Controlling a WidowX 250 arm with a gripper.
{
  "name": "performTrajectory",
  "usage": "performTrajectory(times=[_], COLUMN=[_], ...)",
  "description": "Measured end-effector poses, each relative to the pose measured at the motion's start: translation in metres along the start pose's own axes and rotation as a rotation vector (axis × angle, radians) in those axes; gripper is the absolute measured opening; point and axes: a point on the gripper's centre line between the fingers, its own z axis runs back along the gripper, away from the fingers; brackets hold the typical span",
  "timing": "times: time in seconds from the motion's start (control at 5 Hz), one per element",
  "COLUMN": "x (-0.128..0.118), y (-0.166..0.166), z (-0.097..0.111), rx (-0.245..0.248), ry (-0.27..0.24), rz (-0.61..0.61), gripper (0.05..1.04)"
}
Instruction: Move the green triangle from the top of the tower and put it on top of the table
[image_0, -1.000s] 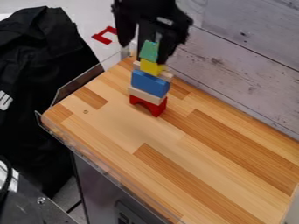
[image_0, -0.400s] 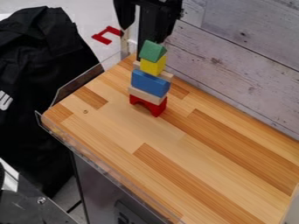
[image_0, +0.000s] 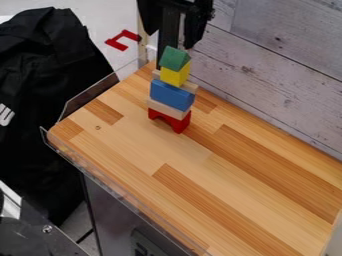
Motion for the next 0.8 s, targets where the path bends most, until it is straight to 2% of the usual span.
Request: performTrajectory(times=[0.4, 0.8], x=[0.001, 0.004], y=[0.003, 0.004], z=[-0.019, -0.026], rx=[-0.024, -0.034], ry=[0.059, 0.078], rz=[0.016, 0.021], gripper=[0.998, 0.998])
